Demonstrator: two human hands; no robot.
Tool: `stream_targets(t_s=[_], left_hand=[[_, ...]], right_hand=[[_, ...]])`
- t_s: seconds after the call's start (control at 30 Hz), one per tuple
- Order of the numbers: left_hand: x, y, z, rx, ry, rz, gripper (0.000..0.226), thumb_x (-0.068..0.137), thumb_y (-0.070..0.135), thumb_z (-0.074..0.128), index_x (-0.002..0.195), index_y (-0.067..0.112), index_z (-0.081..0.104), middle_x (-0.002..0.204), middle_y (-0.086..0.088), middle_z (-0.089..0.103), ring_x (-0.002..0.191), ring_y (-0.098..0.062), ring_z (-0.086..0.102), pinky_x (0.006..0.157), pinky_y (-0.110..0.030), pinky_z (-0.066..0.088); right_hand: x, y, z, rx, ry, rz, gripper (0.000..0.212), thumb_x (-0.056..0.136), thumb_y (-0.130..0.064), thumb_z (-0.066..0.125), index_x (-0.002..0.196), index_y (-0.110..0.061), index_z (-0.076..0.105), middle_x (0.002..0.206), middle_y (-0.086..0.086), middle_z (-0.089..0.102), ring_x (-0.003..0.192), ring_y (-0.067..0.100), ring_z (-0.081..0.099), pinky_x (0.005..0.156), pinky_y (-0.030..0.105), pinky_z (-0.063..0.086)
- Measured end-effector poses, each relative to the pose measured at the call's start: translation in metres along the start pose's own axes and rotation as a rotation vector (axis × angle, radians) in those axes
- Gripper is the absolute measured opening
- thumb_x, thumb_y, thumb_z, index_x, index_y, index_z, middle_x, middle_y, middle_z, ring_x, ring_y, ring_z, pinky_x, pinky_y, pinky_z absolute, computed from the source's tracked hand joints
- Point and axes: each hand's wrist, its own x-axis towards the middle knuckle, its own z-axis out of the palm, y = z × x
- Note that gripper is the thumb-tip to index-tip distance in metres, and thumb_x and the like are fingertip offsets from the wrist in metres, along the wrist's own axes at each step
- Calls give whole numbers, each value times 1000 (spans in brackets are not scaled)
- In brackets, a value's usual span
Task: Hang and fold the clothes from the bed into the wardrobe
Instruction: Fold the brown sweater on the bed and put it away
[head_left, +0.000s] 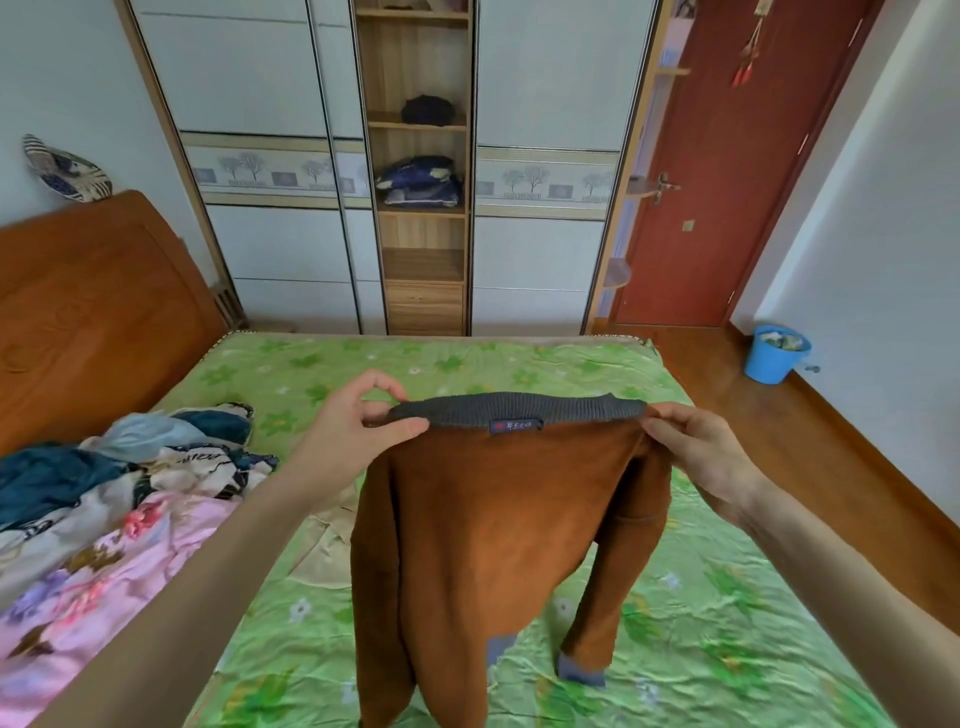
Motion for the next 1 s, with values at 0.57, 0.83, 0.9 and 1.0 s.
stream_targets(t_s=[0.57, 0.83, 0.9, 1.0], left_hand=[[32, -12, -12, 556, 37, 131, 10, 101, 21, 68, 104, 28, 62, 71, -1, 52, 62, -14, 49, 58, -22, 39], [-3, 45, 101, -38, -334, -106, 44, 106, 54, 48, 108, 16, 70, 101, -3, 78, 96, -17, 75, 85, -33, 62], [-12, 55, 123, -300, -401, -174, 42, 104, 56, 49, 118, 23, 70, 117, -2, 78, 113, -17, 73, 100, -38, 59], [-19, 50, 131, -470, -310, -171, 35, 102, 46, 59, 121, 21, 74, 121, -7, 77, 116, -22, 72, 100, -37, 57]], right_hand=[[-17, -116, -2, -360, -409, -291, 19, 103, -11, 58, 109, -8, 76, 101, -1, 79, 91, 16, 74, 82, 23, 58], [-24, -100, 51, -522, -91, -388, 19, 100, -22, 66, 89, -13, 79, 83, 4, 78, 80, 29, 72, 77, 50, 57], [-34, -98, 64, -378, -164, -323, 19, 103, -21, 63, 99, -15, 81, 89, -1, 80, 83, 21, 74, 75, 37, 60], [-47, -92, 62, 95, -361, -2, 29, 109, -18, 49, 123, -10, 73, 119, 6, 77, 106, 22, 74, 89, 30, 61]])
